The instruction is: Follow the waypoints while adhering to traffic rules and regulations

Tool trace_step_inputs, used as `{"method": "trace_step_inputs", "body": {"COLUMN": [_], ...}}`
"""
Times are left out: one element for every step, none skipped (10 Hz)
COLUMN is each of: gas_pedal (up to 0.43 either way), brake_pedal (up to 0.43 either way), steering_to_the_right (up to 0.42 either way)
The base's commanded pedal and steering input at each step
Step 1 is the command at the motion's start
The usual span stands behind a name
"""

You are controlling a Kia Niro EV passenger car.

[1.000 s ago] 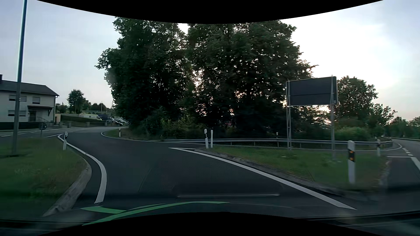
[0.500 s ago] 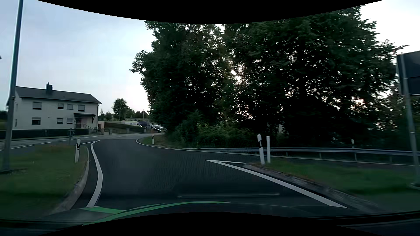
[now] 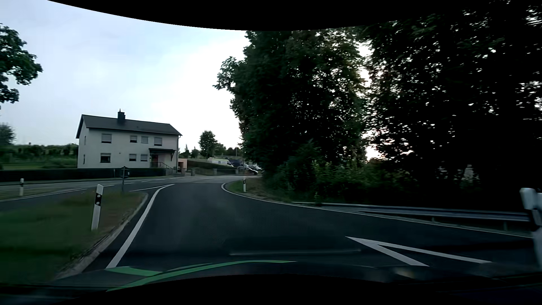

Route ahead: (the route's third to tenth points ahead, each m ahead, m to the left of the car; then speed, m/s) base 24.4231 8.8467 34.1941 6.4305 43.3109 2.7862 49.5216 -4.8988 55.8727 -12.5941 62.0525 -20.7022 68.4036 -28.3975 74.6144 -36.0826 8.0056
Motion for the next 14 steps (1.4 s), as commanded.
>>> {"method": "trace_step_inputs", "body": {"gas_pedal": [0.248, 0.248, 0.248, 0.248, 0.248, 0.248, 0.248, 0.248, 0.248, 0.248, 0.240, 0.240, 0.220, 0.177], "brake_pedal": [0.000, 0.000, 0.000, 0.000, 0.000, 0.000, 0.000, 0.000, 0.000, 0.000, 0.000, 0.000, 0.000, 0.000], "steering_to_the_right": [-0.232, -0.225, -0.212, -0.194, -0.176, -0.153, -0.124, -0.099, -0.079, -0.055, -0.032, -0.013, 0.005, 0.019]}}
